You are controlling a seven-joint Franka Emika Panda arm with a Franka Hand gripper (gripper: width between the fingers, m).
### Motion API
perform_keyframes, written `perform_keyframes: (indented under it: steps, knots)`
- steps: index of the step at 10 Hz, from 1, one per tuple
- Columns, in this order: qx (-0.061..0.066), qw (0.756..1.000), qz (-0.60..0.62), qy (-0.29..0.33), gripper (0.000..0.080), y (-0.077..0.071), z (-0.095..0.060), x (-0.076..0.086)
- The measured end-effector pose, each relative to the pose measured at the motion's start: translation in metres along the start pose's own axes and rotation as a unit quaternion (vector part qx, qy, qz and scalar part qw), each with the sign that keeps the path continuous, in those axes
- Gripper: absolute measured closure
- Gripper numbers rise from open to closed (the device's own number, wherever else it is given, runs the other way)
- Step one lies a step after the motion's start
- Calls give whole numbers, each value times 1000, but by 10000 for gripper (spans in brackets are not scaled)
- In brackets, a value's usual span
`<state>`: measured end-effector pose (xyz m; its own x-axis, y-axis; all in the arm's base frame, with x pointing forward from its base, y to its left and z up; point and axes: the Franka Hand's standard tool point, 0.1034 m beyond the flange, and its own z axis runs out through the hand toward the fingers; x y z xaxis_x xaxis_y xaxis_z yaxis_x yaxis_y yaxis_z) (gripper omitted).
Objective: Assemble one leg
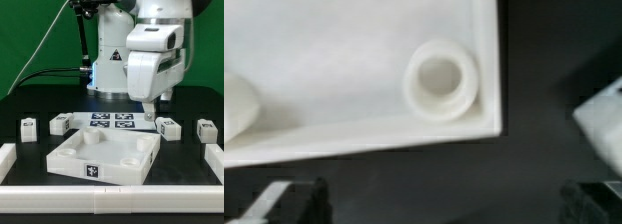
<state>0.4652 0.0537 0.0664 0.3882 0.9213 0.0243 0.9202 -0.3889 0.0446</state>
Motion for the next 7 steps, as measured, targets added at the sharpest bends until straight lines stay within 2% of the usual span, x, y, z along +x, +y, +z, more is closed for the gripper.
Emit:
perform_keyframes:
  steps: [2,3,6,7]
  knots:
    - [-14,999,-35,15,149,-19,14,-7]
    - [-9,999,-33,14,149,-27,20,-13]
    - [-9,999,-33,13,149,-25,20,-12]
    - [-8,999,-42,10,149,-22,19,-17]
